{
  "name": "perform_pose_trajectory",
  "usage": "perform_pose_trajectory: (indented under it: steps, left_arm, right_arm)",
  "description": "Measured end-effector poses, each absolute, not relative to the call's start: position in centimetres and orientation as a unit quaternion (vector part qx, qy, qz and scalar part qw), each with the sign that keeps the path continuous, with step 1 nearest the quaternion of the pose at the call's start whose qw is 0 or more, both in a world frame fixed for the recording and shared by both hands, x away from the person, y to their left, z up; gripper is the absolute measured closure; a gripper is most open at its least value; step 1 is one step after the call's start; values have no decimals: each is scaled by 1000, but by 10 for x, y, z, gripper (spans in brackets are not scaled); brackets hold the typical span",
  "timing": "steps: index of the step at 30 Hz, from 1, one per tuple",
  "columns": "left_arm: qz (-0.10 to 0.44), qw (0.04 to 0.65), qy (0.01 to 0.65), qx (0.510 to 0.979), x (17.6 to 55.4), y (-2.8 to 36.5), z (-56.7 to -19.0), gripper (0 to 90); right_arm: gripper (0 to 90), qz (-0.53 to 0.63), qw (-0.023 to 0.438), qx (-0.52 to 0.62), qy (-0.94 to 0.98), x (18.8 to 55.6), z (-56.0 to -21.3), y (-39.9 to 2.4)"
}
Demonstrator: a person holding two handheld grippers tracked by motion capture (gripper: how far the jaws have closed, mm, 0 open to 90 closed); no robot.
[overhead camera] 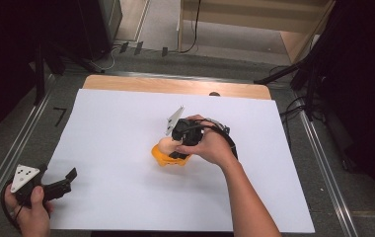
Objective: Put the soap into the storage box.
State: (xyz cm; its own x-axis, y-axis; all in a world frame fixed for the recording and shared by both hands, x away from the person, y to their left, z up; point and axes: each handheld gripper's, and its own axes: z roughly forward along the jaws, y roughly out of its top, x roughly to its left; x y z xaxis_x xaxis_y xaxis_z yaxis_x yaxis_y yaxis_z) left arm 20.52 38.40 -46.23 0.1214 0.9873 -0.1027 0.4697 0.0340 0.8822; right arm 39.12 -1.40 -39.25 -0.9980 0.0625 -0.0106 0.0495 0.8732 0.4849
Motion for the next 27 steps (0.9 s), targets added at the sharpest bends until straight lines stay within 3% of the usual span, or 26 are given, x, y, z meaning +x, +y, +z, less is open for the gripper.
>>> perform_pose_trajectory:
  steps: [27]
  left_arm:
    - [310,415,585,624,206,384,-462,0]
  right_arm:
    - [310,239,-24,40,970,394,-398,-10]
